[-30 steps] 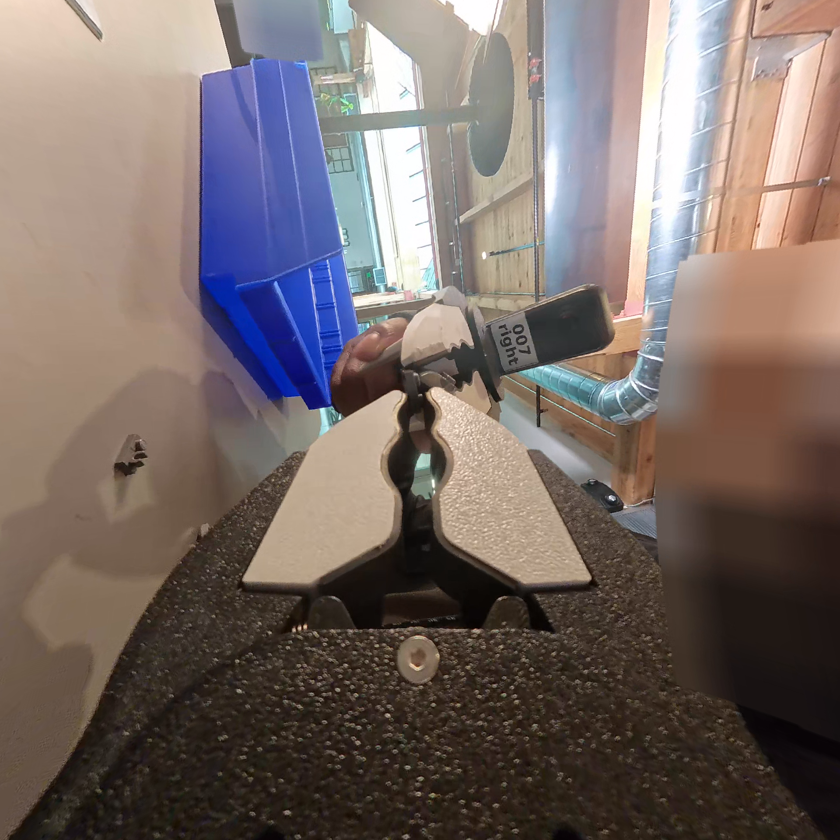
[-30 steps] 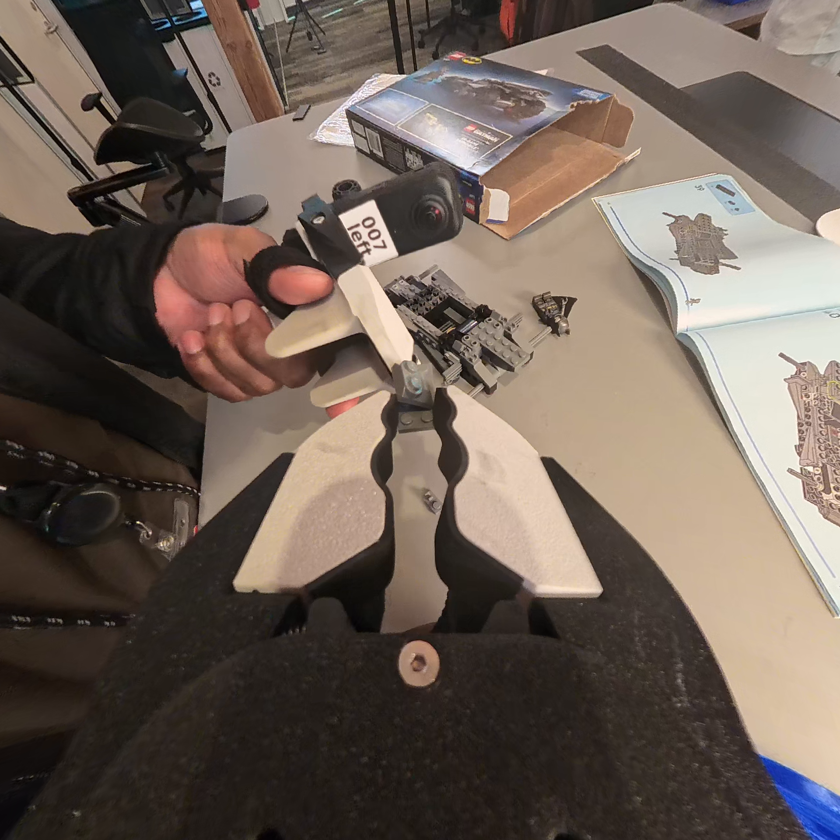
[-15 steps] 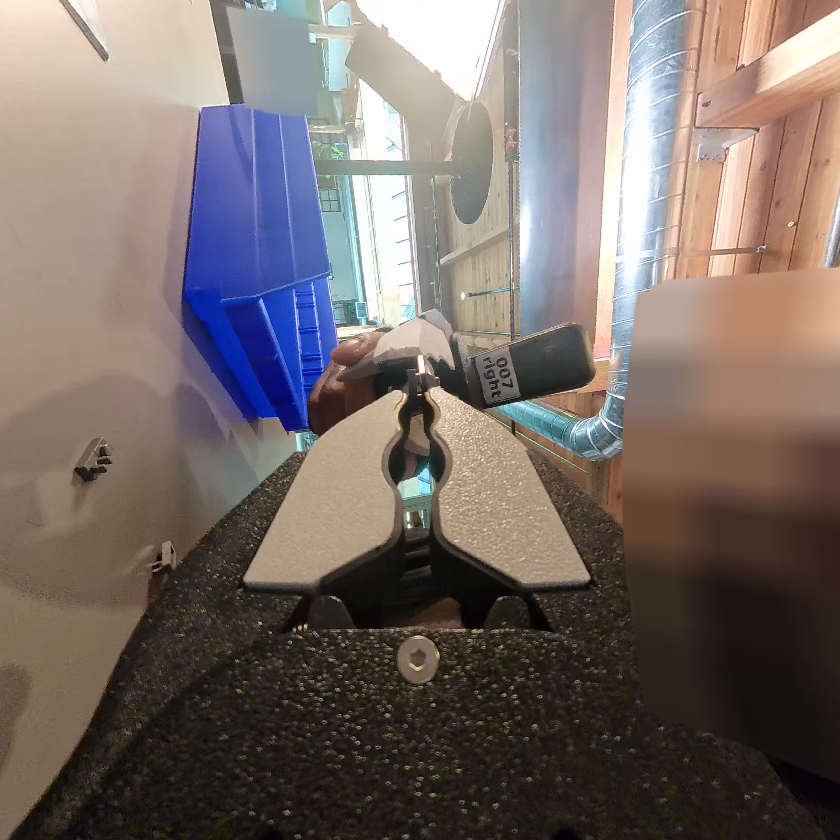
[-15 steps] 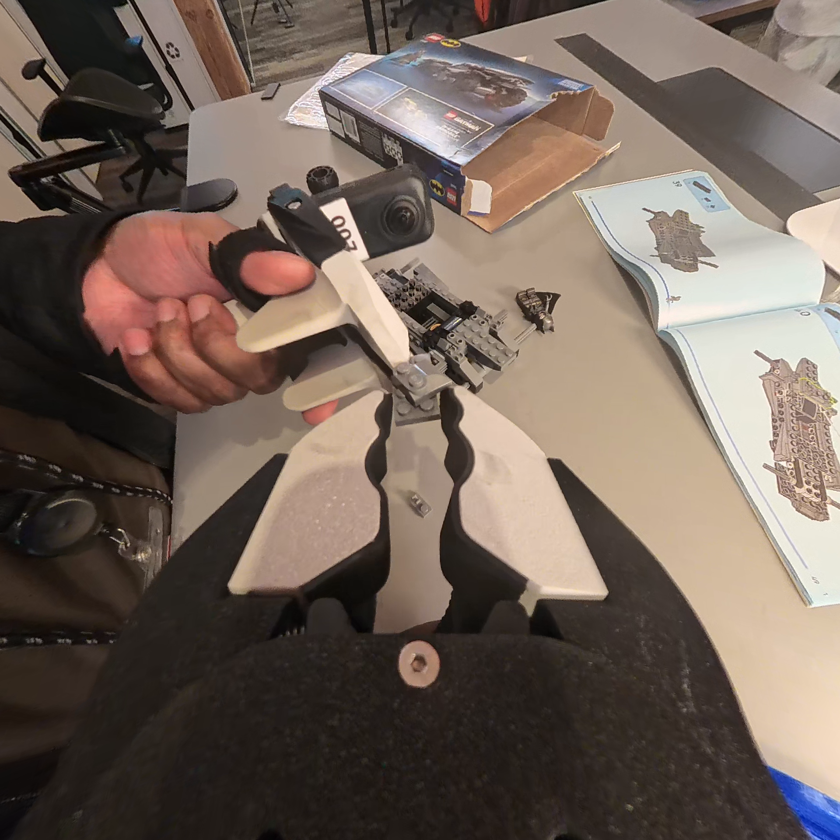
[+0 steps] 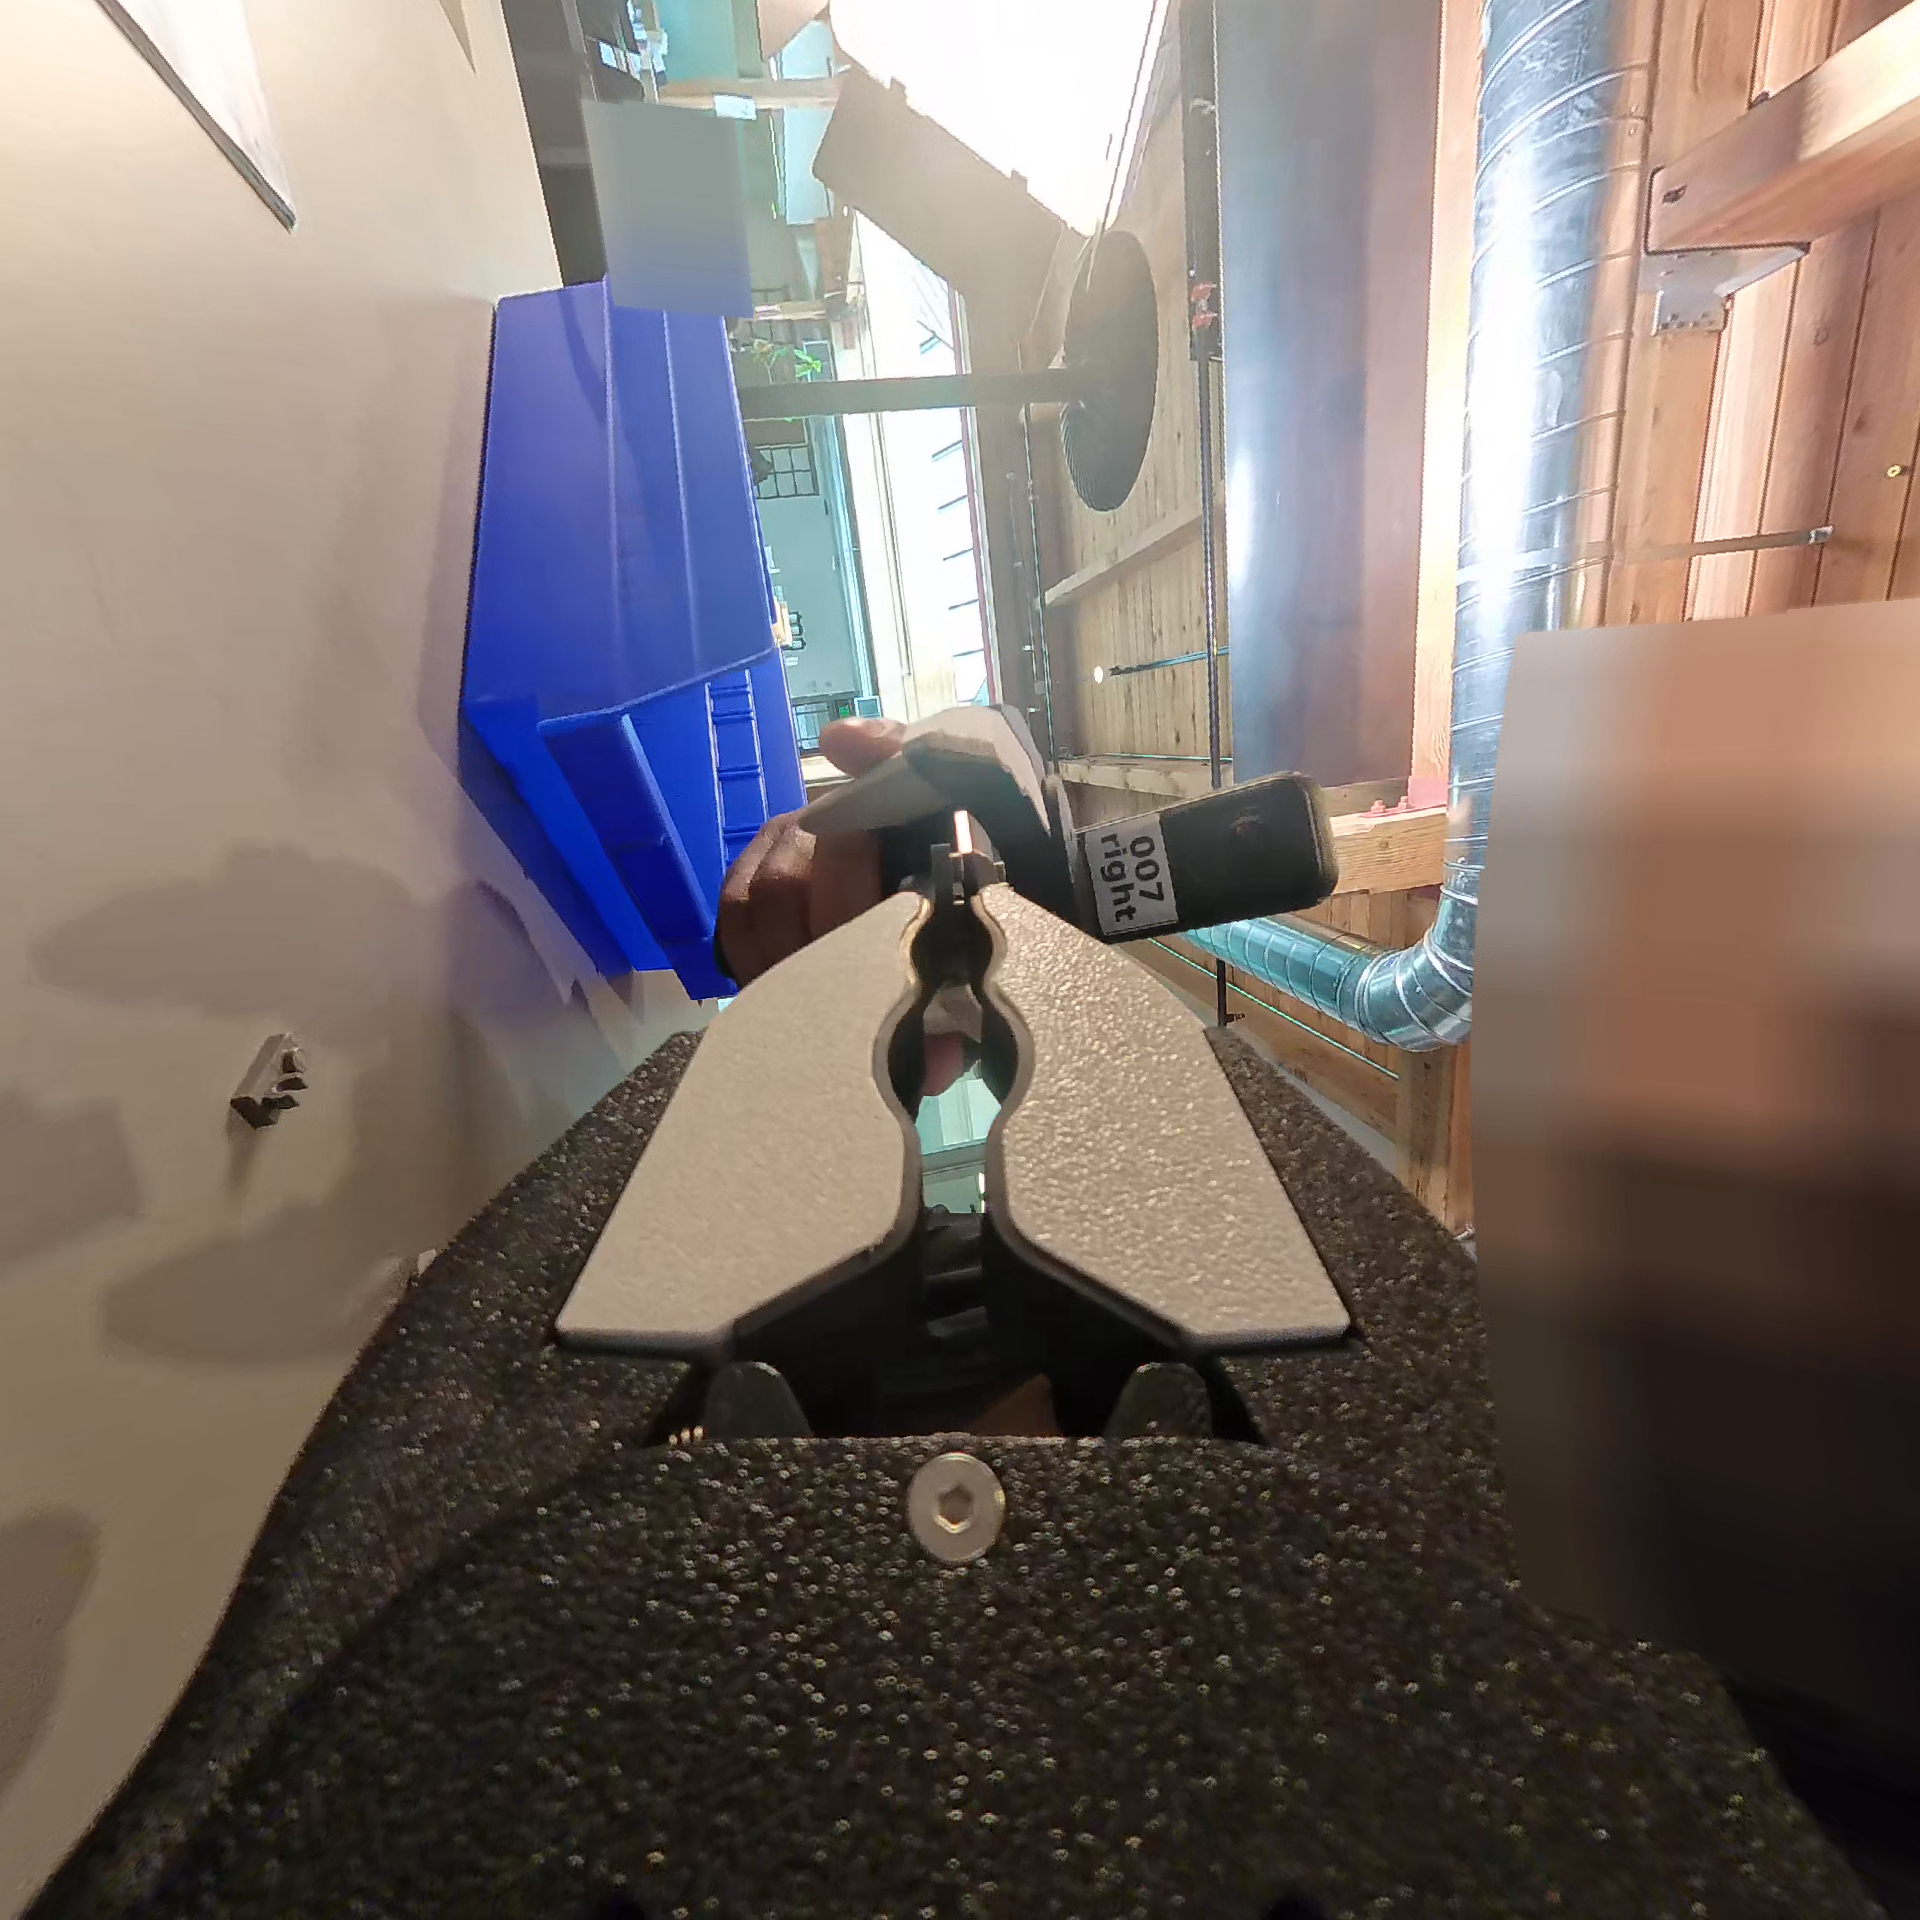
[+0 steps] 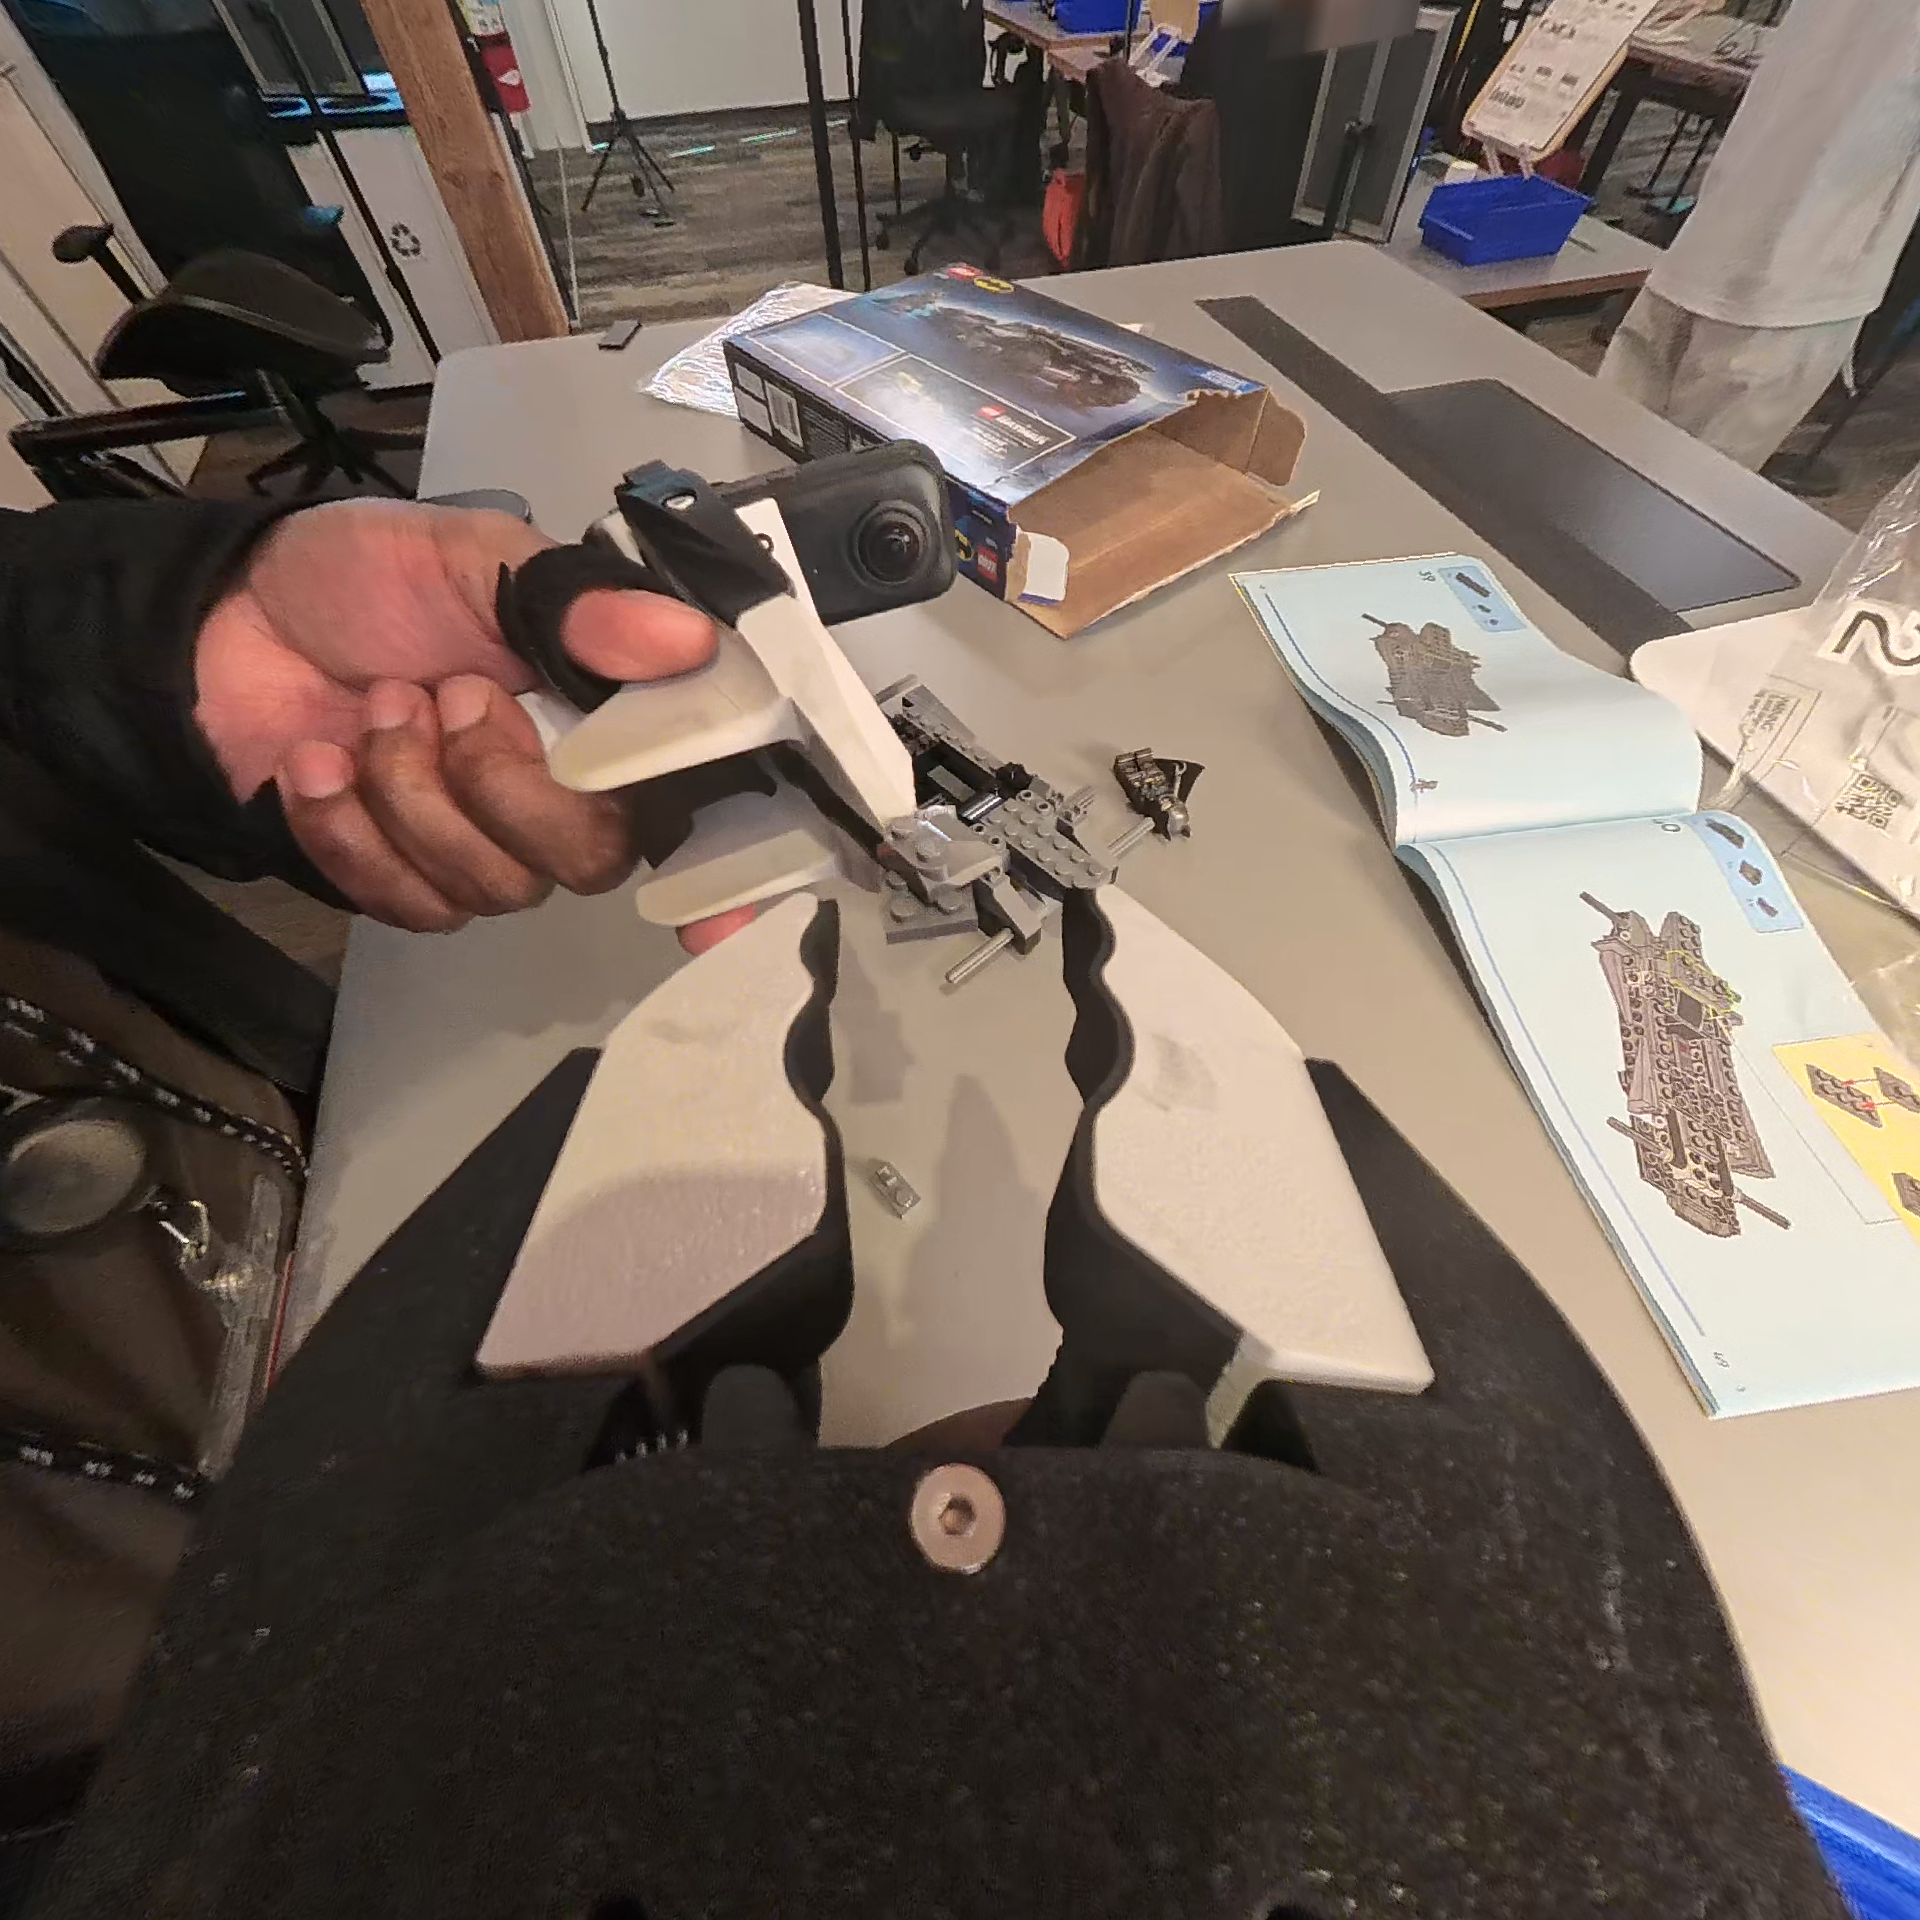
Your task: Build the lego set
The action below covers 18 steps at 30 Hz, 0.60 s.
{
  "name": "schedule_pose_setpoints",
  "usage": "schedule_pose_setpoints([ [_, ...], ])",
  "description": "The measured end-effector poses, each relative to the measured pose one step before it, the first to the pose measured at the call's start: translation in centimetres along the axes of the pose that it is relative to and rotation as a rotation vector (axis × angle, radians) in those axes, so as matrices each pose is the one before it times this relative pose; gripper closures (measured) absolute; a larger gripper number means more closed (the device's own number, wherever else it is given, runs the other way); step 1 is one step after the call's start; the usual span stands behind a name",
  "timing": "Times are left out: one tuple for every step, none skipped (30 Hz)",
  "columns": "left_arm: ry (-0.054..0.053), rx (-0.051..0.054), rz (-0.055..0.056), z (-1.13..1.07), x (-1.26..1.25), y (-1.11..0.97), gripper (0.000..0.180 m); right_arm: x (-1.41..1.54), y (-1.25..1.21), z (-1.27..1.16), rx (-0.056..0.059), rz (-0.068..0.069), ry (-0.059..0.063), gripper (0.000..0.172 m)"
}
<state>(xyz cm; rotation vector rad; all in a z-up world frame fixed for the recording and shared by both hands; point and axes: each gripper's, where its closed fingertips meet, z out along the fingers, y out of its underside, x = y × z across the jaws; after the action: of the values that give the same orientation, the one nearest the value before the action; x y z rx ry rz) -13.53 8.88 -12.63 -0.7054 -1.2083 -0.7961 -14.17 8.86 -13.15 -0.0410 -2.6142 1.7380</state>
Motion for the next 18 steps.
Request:
schedule_pose_setpoints([
  [-0.0020,-0.0001,0.0011,0.040,-0.043,-0.008,0.176,-0.052,0.045,0.024,0.0022,0.0035,0.0001,0.130],
  [-0.0013,-0.0002,0.0003,0.056,-0.031,0.004,0.176,0.005,0.087,0.041,0.0004,0.0035,0.0037,0.130],
  [-0.0005,-0.0006,-0.0006,0.064,-0.027,0.008,0.176,0.035,0.066,0.060,0.0019,0.0010,0.0070,0.130],
  [-0.0006,-0.0011,-0.0006,0.077,-0.032,0.025,0.176,0.034,0.080,0.062,0.0025,-0.0006,0.0075,0.130],
  [-0.0004,-0.0009,0.0002,0.074,-0.014,0.016,0.176,-0.017,0.073,0.056,0.0023,-0.0001,0.0047,0.130],
  [-0.0006,-0.0010,0.0007,0.074,-0.019,0.017,0.176,0.016,0.042,0.033,0.0041,0.0014,0.0056,0.130],
  [-0.0015,-0.0010,0.0007,0.063,-0.028,0.034,0.176,0.002,0.007,0.013,0.0063,0.0020,0.0048,0.130],
  [-0.0018,-0.0014,0.0002,0.055,-0.038,0.026,0.176,-0.004,-0.007,-0.001,0.0082,0.0016,0.0024,0.130],
  [-0.0010,-0.0006,0.0008,0.039,-0.015,0.034,0.176,-0.019,-0.005,-0.027,0.0078,0.0008,0.0007,0.130],
  [-0.0018,-0.0003,0.0015,0.029,-0.010,0.019,0.176,0.027,-0.016,-0.031,0.0069,-0.0003,0.0029,0.130],
  [-0.0021,0.0001,0.0022,0.013,-0.025,0.003,0.176,0.040,-0.012,-0.042,0.0068,-0.0025,0.0034,0.130],
  [-0.0024,0.0004,0.0021,0.004,-0.016,0.001,0.176,0.040,-0.016,-0.043,0.0050,-0.0031,0.0017,0.130],
  [-0.0017,0.0009,0.0022,-0.004,-0.005,-0.024,0.176,0.022,-0.032,-0.034,0.0052,-0.0021,-0.0007,0.130],
  [-0.0020,0.0008,0.0022,0.002,0.010,-0.011,0.176,-0.003,-0.036,-0.032,0.0045,-0.0009,-0.0034,0.130],
  [-0.0010,0.0009,0.0027,0.000,0.009,-0.011,0.176,0.002,-0.040,-0.015,0.0043,-0.0012,-0.0030,0.130],
  [-0.0013,-0.0003,0.0024,0.016,0.013,0.006,0.176,0.009,-0.040,-0.009,0.0031,-0.0021,-0.0021,0.130],
  [-0.0013,-0.0004,0.0014,0.014,0.001,0.023,0.176,-0.031,-0.060,-0.007,0.0039,-0.0036,-0.0037,0.130],
  [0.0004,-0.0003,0.0005,0.021,0.019,0.027,0.176,-0.055,-0.099,-0.026,0.0062,-0.0038,-0.0057,0.131],
])
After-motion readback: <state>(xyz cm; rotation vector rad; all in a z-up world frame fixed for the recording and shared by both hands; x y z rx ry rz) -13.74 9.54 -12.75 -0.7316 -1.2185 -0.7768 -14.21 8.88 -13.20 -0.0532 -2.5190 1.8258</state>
